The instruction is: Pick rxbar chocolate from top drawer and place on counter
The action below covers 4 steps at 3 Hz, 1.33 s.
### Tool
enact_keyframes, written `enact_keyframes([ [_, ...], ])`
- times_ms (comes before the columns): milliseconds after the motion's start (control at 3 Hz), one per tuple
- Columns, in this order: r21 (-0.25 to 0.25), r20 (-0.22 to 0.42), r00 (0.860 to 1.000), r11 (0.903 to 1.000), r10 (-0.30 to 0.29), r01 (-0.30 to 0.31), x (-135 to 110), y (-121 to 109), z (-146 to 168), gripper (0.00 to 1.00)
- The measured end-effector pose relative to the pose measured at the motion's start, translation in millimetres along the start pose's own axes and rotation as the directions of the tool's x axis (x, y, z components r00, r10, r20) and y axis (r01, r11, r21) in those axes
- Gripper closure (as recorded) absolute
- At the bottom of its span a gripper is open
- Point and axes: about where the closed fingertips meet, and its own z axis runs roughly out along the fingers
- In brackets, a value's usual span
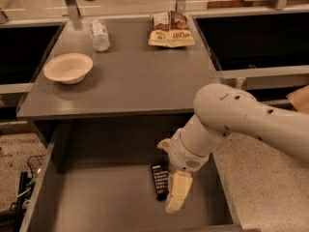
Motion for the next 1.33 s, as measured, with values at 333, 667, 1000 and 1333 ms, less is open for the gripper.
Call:
enact_keyframes([
  [333, -0.002, -0.007, 1.000, 1.0000, -0.002, 0.002, 1, -3, 10, 0.00],
  [667, -0.011, -0.041, 0.999, 0.9999, 0.006, -0.006, 3, -8, 27, 0.00],
  [1000, -0.013, -0.045, 0.999, 0.9999, 0.009, -0.010, 4, -9, 30, 0.00],
  [1333, -0.027, -0.046, 0.999, 0.9995, 0.018, -0.019, 11, -10, 39, 0.00],
])
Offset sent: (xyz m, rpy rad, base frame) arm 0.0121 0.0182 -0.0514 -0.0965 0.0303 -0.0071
